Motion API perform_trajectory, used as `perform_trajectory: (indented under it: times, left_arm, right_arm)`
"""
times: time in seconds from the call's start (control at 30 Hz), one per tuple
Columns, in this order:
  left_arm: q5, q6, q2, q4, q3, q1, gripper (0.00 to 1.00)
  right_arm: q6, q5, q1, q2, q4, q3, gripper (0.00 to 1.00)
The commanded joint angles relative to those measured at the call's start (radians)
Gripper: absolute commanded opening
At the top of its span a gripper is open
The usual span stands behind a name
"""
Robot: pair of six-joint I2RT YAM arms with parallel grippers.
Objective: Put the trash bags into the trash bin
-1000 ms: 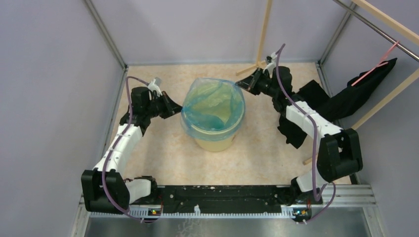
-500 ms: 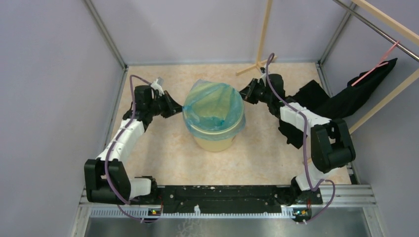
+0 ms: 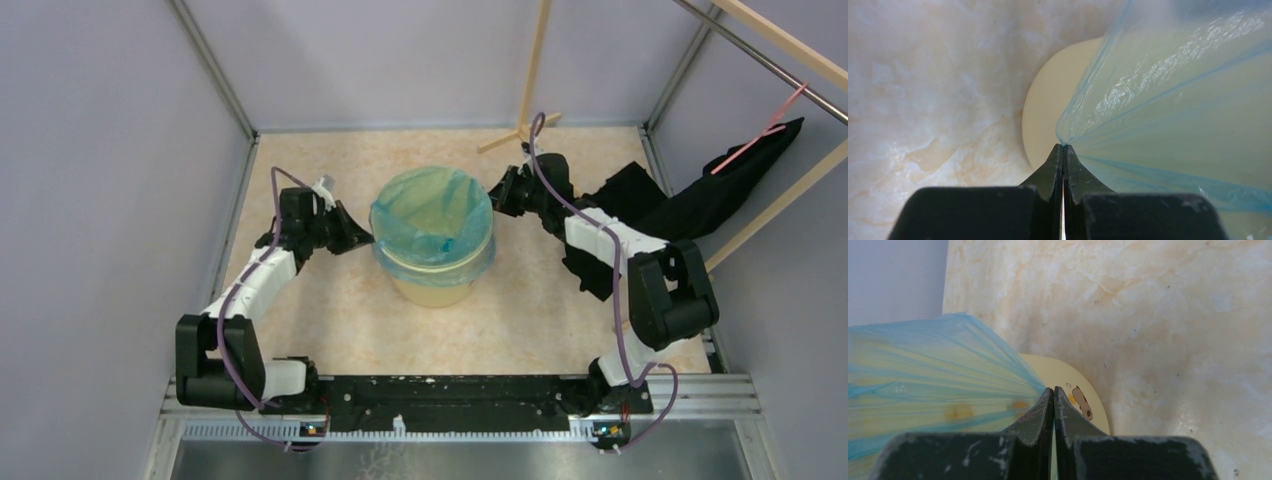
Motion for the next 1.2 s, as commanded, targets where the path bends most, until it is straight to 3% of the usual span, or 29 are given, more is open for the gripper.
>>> perform_trajectory:
  times: [0.0,0.3,0.43,0.53,0.7,0.93,1.17]
  left_arm:
    - [-0.004,0.000,-0.042,0.019,-0.052,-0.006,0.00]
    - [-0.011,-0.006,-0.061,0.012,-0.098,-0.019,0.00]
    - [-0.015,0.009,-0.076,-0.017,-0.077,-0.019,0.00]
    - [-0.034,0.031,-0.082,-0.051,-0.046,-0.019,0.00]
    - [-0.059,0.053,-0.102,-0.076,-0.024,-0.019,0.00]
    - [-0.056,0.050,-0.108,-0.076,-0.020,-0.019,0.06]
    - [-0.039,0.054,-0.090,-0.066,-0.018,-0.019,0.00]
  right_arm:
    - [-0.050,0.014,0.008,-0.051,-0.035,0.049,0.00]
    - [-0.083,0.036,0.029,-0.020,-0.072,0.073,0.00]
    - [-0.156,0.080,0.032,-0.045,-0.193,0.088,0.00]
    - [-0.236,0.142,0.032,-0.103,-0.366,0.150,0.13]
    - [-0.333,0.267,0.032,-0.281,-0.549,0.173,0.43]
    - [-0.321,0.130,0.056,-0.472,-0.631,0.048,0.55]
    - [-0.257,-0.093,0.093,-0.627,-0.550,-0.119,0.67]
